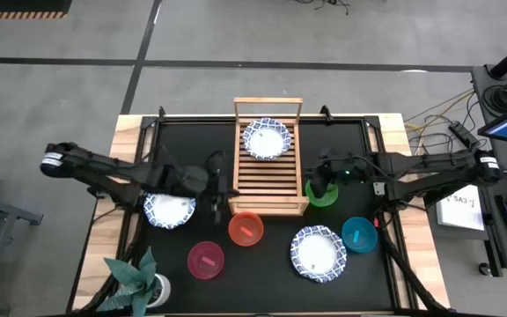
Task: Place and stack bowls onto a shelf
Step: Put the green bowl on the shelf
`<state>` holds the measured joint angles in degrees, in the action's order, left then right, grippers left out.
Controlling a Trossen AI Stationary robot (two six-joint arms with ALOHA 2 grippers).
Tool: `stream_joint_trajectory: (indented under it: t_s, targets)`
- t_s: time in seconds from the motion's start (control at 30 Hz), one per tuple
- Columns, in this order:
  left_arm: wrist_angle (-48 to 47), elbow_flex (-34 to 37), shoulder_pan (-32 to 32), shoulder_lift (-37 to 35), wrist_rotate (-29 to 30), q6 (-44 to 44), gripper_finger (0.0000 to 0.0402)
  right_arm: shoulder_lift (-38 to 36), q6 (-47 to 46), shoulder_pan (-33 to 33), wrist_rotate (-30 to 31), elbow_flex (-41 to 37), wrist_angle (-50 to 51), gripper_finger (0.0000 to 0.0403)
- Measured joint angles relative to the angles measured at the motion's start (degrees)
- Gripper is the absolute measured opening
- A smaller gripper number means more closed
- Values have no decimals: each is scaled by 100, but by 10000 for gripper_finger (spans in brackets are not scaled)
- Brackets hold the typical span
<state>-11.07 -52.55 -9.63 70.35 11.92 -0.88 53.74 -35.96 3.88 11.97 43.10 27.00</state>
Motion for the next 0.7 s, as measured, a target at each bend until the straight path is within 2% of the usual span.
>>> stream_joint_trajectory:
  t_s: [0.17,0.3,0.4,0.53,0.7]
  targets:
    - [932,585,-458,-101,256,-27,0,579,-122,363,-125,951,2296,105]
    - [1172,762,-586,-112,423,-128,0,1062,542,671,-590,1383,3222,97]
    - [1167,773,-597,-112,426,-228,0,1403,1667,812,-950,1468,3399,101]
    - [1178,735,-597,-112,426,-255,0,1793,3223,815,-1005,1425,3329,120]
    - [1190,734,-597,-112,426,-226,0,2302,4038,827,-782,1400,2886,143]
